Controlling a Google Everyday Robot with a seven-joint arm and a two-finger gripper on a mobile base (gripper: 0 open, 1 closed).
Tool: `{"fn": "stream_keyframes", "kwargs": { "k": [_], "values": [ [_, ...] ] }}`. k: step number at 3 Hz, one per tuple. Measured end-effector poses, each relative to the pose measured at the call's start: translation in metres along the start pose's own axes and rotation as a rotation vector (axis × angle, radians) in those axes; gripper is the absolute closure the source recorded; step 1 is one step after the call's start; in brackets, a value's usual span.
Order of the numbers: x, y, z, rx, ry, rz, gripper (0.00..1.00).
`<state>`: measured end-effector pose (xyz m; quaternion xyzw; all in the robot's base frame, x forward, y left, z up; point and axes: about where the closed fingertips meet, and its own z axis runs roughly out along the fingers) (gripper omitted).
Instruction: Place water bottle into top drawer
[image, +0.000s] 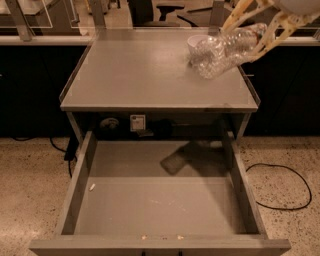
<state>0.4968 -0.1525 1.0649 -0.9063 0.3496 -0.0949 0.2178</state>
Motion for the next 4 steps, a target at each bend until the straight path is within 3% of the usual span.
{"fn": "stream_keyframes", "kwargs": {
  "k": [1,2,3,4],
  "values": [
    [-0.003,0.019,0.035,-0.035,-0.050,-0.027,1.00],
    [0.016,0.036,0.086,-0.060,-0.078,-0.051,1.00],
    [0.016,0.036,0.086,-0.060,-0.078,-0.051,1.00],
    [0.018,0.050,0.093,-0.061,-0.077,-0.030,1.00]
  ]
}}
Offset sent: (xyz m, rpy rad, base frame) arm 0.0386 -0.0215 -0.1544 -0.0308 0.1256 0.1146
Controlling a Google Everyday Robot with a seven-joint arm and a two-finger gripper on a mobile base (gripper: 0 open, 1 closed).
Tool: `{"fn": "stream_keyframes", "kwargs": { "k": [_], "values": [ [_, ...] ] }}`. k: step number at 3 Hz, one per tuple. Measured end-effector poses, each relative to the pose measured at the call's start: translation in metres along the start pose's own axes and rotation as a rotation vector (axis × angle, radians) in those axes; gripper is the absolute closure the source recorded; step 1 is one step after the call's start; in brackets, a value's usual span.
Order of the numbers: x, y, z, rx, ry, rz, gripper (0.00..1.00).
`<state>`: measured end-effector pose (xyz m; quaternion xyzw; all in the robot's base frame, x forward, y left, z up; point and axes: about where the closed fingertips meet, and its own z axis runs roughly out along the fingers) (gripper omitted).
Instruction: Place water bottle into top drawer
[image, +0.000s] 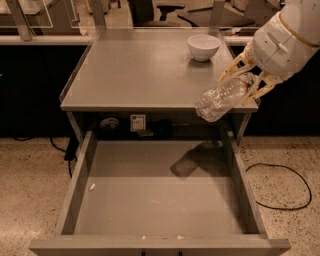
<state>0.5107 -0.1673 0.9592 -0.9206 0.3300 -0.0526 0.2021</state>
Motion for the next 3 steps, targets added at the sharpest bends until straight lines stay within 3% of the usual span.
{"fn": "stream_keyframes", "kwargs": {
  "k": [1,2,3],
  "values": [
    [0.005,0.031,0.023,-0.016,-0.006,0.040,1.00],
    [0.011,0.074,0.075,-0.058,-0.027,0.090,1.00],
    [0.011,0.080,0.119,-0.057,-0.058,0.095,1.00]
  ]
}}
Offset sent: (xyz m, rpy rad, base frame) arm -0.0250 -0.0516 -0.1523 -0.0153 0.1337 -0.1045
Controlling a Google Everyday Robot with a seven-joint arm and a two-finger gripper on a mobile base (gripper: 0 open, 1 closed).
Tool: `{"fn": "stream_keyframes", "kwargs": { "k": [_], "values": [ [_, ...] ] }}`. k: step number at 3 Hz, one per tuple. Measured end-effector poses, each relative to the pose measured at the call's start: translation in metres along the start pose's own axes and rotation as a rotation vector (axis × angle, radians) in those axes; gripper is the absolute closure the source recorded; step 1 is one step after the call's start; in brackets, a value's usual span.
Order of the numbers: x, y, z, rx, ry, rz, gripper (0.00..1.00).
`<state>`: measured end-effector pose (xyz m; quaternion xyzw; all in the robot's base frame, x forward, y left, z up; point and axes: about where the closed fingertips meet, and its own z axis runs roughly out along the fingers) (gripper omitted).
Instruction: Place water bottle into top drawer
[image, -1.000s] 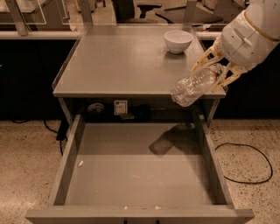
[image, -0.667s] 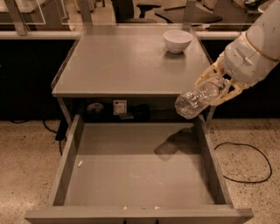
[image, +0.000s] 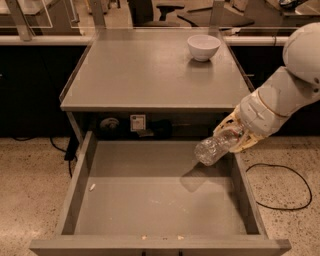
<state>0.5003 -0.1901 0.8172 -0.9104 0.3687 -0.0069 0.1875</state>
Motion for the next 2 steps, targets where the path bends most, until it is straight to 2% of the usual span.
{"fn": "stream_keyframes", "kwargs": {
  "k": [2],
  "values": [
    [0.001,-0.032,0.076,0.018,-0.093,-0.041,1.00]
  ]
}}
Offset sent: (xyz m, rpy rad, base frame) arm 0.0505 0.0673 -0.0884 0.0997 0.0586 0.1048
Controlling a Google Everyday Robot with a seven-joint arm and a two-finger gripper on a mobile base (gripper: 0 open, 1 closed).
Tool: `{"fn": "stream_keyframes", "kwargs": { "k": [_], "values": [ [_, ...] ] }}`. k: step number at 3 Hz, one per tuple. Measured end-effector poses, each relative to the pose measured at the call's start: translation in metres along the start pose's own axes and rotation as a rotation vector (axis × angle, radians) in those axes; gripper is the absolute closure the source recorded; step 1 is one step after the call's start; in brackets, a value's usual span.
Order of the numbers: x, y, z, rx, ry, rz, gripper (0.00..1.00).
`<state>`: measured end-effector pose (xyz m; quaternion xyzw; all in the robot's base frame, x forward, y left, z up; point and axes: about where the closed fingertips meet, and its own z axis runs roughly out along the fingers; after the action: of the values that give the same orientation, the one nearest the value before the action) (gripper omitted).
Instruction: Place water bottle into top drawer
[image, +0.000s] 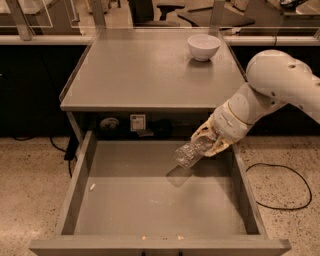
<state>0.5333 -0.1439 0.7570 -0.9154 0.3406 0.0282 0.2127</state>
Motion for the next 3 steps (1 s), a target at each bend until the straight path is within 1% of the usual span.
{"fn": "stream_keyframes", "kwargs": {
  "k": [1,2,3],
  "values": [
    [-0.006,-0.007,0.022,-0.008,-0.041,-0.017,1.00],
    [-0.015,-0.002,0.039,-0.023,-0.073,-0.011,1.00],
    [-0.016,-0.001,0.041,-0.023,-0.073,-0.013,1.00]
  ]
}}
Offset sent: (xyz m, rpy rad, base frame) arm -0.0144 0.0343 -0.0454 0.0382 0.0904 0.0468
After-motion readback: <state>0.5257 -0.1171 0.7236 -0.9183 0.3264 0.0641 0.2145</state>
